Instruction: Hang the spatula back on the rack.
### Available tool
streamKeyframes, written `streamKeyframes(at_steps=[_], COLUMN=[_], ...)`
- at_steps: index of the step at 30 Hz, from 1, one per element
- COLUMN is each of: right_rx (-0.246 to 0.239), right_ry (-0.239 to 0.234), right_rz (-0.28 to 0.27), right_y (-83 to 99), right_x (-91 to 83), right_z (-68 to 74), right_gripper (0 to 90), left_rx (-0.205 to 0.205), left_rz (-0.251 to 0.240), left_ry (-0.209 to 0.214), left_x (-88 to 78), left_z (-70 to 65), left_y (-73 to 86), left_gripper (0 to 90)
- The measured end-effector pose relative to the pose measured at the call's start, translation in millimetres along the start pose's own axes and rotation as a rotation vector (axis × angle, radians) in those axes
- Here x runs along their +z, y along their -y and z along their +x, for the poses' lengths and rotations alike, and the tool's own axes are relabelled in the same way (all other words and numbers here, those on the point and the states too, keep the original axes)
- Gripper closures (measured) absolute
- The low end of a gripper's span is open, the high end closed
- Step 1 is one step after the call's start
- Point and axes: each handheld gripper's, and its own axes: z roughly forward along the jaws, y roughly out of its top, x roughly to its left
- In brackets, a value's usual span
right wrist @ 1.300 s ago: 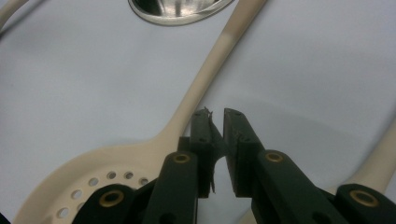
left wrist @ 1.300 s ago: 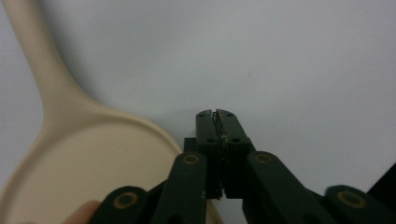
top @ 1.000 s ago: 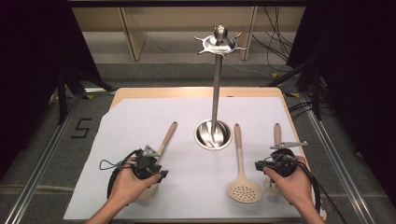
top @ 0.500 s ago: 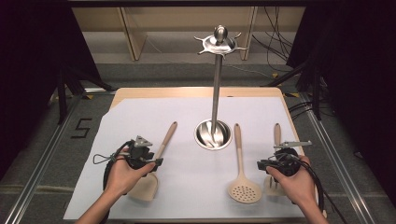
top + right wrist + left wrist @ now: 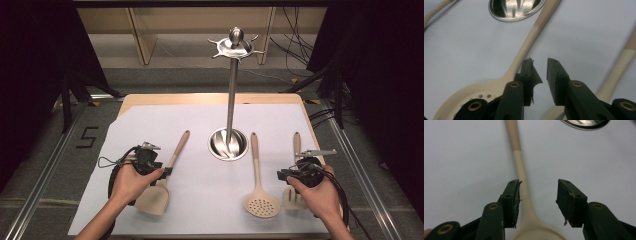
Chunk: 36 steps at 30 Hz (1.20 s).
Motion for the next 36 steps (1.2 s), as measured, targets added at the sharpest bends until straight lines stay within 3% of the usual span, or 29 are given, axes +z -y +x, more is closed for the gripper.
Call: streamKeyframes(at_steps=[2,4,6,9,12,13,14,15,17,20,22,23,24,25,26,27,30,32,36], right_rx=[0.018,0.0,-0.006,-0.004,0.016,0.016,-0.016,0.008,-0.014,0.024,0.022,-0.008,-0.005,-0.001,0.019,-0.003,-0.01,0.012,-0.012], right_ry=[-0.001,0.0,-0.009,-0.008,-0.009,-0.009,-0.004,-0.004,-0.006,-0.009,-0.01,-0.01,-0.006,-0.008,-0.014,-0.013,-0.014,-0.014,-0.008], right_rz=[0.014,-0.001,-0.002,-0.003,0.012,0.012,-0.012,0.002,-0.012,0.017,0.017,-0.001,0.0,0.005,0.02,0.002,0.003,0.02,0.003], right_y=[-1.3,-1.9,-2.9,-3.3,-4.1,-4.1,-4.4,-4.1,-3.3,-2.2,-2.3,-2.7,-3.0,-3.2,-3.3,-3.2,-3.3,-2.8,-2.5], right_x=[-0.3,1.0,1.9,1.6,-1.4,-1.4,-1.2,-2.4,-1.7,-2.2,-2.0,-0.7,-0.4,-0.5,-0.7,0.8,1.4,0.4,1.3], right_z=[0.1,-1.1,-1.7,-1.6,-0.9,-0.9,-2.7,-0.6,-1.7,1.4,1.6,0.3,1.2,1.8,3.6,2.6,2.9,4.9,2.3], right_gripper=[75.3,75.3,75.2,75.1,75.1,75.1,75.0,74.9,74.8,74.6,74.6,74.4,74.3,74.3,74.3,74.3,74.3,74.3,74.3], left_rx=[-0.018,-0.015,-0.069,-0.059,-0.08,-0.08,-0.088,-0.111,-0.102,-0.088,-0.097,-0.091,-0.037,-0.03,-0.029,-0.041,-0.033,-0.09,-0.101], left_rz=[0.052,0.071,0.156,0.197,0.271,0.271,0.298,0.325,0.357,0.402,0.407,0.42,0.432,0.456,0.449,0.451,0.465,0.469,0.487], left_ry=[-0.029,-0.046,-0.061,-0.073,-0.082,-0.082,-0.072,-0.07,-0.082,-0.086,-0.08,-0.079,-0.08,-0.077,-0.085,-0.09,-0.099,-0.1,-0.11], left_x=[2.3,4.8,13.6,19.5,34.9,34.9,37.7,44.5,49.3,53.5,55.3,56.6,58.2,61.3,63.3,65.1,67.2,70.2,75.0], left_z=[1.5,2.9,4.0,6.4,9.6,9.6,10.4,9.7,9.6,9.9,8.9,8.6,11.3,11.3,11.7,11.3,12.9,10.0,11.9], left_y=[-9.0,-13.1,-28.9,-38.3,-55.9,-55.9,-59.0,-60.6,-60.9,-60.1,-58.9,-58.0,-57.9,-56.8,-55.9,-55.8,-56.1,-55.5,-59.0], left_gripper=[48.1,46.3,45.0,44.9,46.0,46.8,47.2,47.6,49.9,52.9,54.3,56.0,56.6,57.1,57.5,58.1,59.0,60.6,61.8])
